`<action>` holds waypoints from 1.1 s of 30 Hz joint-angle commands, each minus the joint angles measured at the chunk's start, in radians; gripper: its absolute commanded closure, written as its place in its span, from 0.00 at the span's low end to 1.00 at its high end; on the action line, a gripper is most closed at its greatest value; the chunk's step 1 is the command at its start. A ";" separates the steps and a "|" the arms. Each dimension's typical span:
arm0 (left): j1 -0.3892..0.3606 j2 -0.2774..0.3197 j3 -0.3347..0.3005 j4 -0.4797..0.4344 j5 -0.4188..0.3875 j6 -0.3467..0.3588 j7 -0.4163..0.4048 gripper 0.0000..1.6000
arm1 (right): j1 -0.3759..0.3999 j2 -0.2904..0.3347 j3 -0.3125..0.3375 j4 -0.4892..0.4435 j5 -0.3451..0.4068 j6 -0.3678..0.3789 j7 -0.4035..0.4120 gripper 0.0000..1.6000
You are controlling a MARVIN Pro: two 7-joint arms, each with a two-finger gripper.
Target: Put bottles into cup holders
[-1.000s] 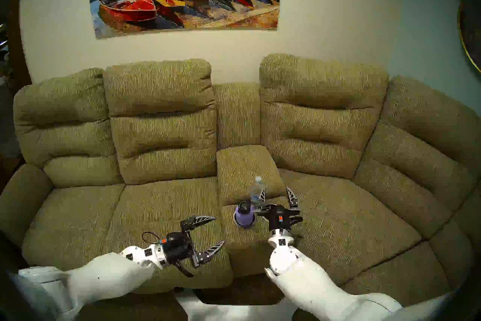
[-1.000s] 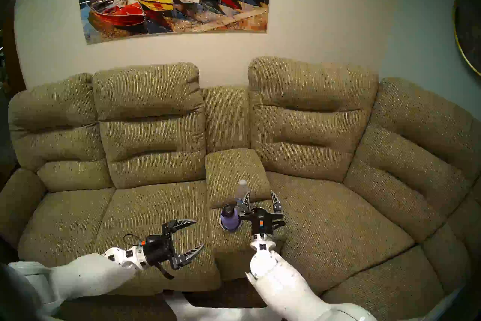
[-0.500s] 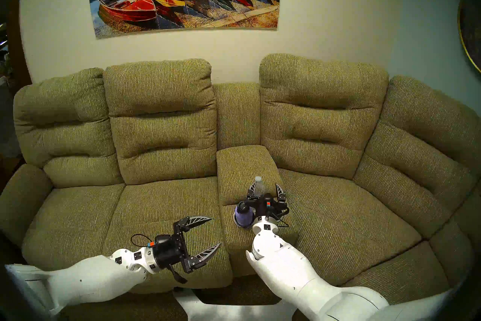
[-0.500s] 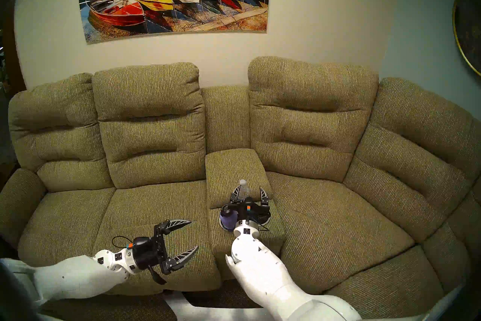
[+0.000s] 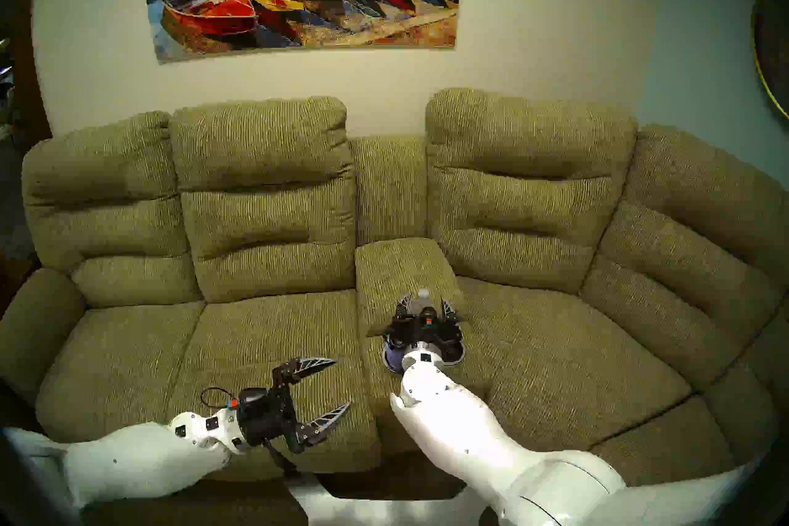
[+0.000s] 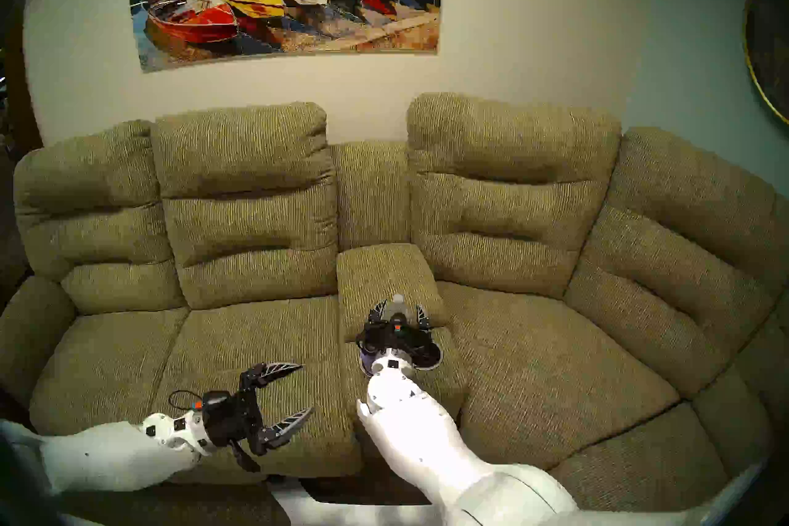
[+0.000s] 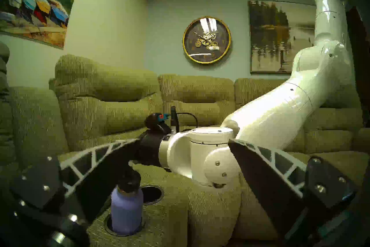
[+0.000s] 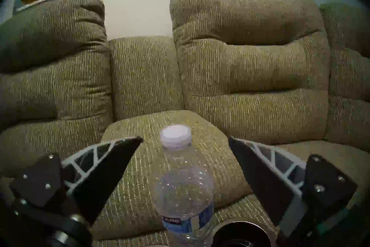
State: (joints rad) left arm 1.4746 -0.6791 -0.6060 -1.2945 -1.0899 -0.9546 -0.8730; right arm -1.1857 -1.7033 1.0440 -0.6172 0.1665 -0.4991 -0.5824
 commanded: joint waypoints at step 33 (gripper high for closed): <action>0.001 0.018 0.002 -0.032 0.009 -0.005 -0.051 0.00 | 0.218 -0.071 0.076 0.362 0.034 -0.165 -0.004 0.73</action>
State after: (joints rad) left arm 1.4787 -0.6584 -0.6033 -1.3133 -1.0795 -0.9547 -0.8729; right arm -0.9711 -1.8067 1.1360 -0.2531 0.2229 -0.5556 -0.6026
